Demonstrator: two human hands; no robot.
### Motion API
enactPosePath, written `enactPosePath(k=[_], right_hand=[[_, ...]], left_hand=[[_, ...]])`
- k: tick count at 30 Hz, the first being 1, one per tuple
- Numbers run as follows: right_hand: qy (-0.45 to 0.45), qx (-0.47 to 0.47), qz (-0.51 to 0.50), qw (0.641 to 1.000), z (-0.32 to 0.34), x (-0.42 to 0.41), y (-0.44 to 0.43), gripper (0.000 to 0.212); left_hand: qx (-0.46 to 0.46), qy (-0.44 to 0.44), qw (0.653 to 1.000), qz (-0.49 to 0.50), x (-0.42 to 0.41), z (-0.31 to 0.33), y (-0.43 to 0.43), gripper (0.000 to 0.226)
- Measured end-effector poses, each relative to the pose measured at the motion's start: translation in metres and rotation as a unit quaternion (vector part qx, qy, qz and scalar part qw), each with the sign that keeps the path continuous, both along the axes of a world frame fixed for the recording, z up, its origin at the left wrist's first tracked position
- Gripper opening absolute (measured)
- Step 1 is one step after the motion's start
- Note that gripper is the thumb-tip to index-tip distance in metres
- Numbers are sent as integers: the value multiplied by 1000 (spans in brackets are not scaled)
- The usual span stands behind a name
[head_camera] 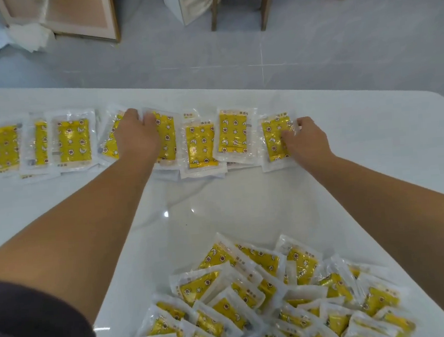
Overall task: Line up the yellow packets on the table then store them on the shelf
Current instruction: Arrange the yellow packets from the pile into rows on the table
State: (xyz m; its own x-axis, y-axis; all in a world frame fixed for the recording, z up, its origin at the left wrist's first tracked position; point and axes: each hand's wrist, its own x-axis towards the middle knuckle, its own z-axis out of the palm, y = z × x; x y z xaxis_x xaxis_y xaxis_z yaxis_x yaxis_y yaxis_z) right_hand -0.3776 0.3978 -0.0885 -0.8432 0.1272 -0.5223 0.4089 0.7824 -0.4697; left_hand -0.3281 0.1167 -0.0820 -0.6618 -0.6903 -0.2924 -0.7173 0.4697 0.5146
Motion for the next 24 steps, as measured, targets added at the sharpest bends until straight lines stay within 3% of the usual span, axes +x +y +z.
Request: enactPosePath(k=[4, 12, 15, 18, 20, 22, 24], right_hand=[[66, 157, 131, 977, 7, 19, -16, 54], [91, 107, 340, 930, 22, 62, -106, 62], [113, 106, 394, 906, 19, 74, -138, 64], [113, 141, 441, 879, 9, 87, -160, 65], [99, 160, 439, 879, 1, 98, -172, 65], [78, 182, 431, 880, -7, 107, -182, 64], [68, 202, 424, 880, -9, 109, -189, 65]], left_hand=[[-43, 1, 998, -34, 5, 11, -18, 26], [-54, -5, 998, 17, 23, 32, -94, 19], [-41, -22, 999, -10, 19, 22, -122, 22], [-118, -81, 986, -87, 24, 12, -133, 42], [-166, -88, 962, -197, 40, 7, -131, 57], [-177, -102, 916, -346, 60, -4, -127, 59], [-183, -142, 874, -428, 75, -15, -129, 60]])
